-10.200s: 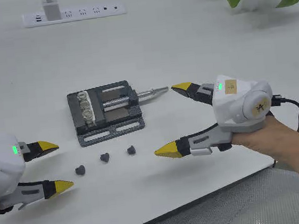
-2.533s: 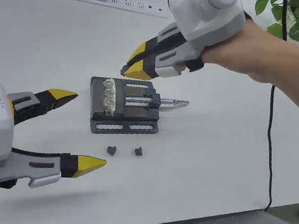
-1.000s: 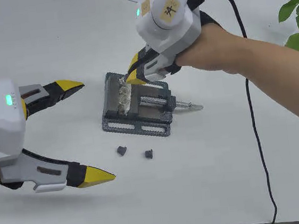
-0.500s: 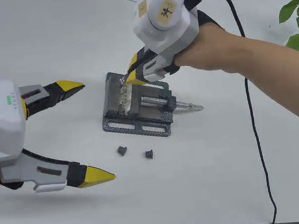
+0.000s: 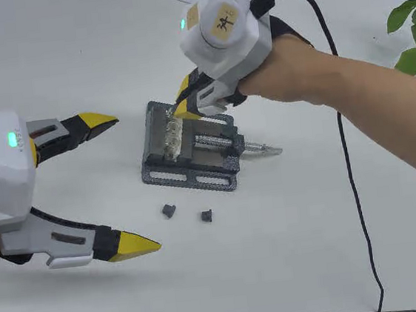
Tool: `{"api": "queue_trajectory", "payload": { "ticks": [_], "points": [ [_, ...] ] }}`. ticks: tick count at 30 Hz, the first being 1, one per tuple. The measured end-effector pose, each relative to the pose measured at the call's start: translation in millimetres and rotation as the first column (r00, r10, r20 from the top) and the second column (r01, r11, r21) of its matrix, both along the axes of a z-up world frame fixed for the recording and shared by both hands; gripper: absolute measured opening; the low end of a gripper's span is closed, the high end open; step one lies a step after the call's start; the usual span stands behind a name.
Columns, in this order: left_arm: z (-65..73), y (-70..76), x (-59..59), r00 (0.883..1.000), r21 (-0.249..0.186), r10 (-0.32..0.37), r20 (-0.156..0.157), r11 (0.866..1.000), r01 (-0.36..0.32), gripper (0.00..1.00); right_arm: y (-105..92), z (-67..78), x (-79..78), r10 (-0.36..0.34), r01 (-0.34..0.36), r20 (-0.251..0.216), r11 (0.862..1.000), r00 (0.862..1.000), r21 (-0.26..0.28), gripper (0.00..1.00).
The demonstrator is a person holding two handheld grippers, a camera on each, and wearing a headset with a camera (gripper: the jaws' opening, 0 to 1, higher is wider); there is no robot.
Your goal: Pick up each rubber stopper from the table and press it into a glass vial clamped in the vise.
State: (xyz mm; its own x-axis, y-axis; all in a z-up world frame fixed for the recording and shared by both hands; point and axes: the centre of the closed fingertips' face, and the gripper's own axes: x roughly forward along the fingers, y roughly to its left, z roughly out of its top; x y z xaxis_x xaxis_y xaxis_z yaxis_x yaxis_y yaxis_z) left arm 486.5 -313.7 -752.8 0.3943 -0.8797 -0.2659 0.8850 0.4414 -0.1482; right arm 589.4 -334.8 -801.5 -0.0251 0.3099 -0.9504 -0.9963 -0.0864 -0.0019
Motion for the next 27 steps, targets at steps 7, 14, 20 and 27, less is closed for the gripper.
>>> {"api": "queue_trajectory", "payload": {
  "ticks": [7,14,20,27],
  "points": [
    [1.3,0.1,1.1,1.000,-0.001,0.002,0.001,1.000,-0.002,0.96,-0.3,0.7,-1.3,0.013,-0.013,0.000,1.000,1.000,-0.001,0.05],
    [1.9,1.6,0.5,1.000,0.002,0.003,0.001,1.000,-0.003,0.96,-0.7,1.3,-0.1,0.018,-0.018,-0.002,1.000,1.000,0.010,0.06],
    [1.4,1.8,1.0,1.000,-0.001,0.009,-0.003,1.000,-0.009,0.96,-1.1,1.4,0.7,0.020,-0.020,-0.005,1.000,1.000,0.016,0.07],
    [1.1,1.1,2.5,1.000,0.000,0.007,-0.003,1.000,-0.007,0.95,0.9,2.9,1.6,0.012,-0.012,-0.004,0.999,1.000,0.037,0.11]
  ]
}}
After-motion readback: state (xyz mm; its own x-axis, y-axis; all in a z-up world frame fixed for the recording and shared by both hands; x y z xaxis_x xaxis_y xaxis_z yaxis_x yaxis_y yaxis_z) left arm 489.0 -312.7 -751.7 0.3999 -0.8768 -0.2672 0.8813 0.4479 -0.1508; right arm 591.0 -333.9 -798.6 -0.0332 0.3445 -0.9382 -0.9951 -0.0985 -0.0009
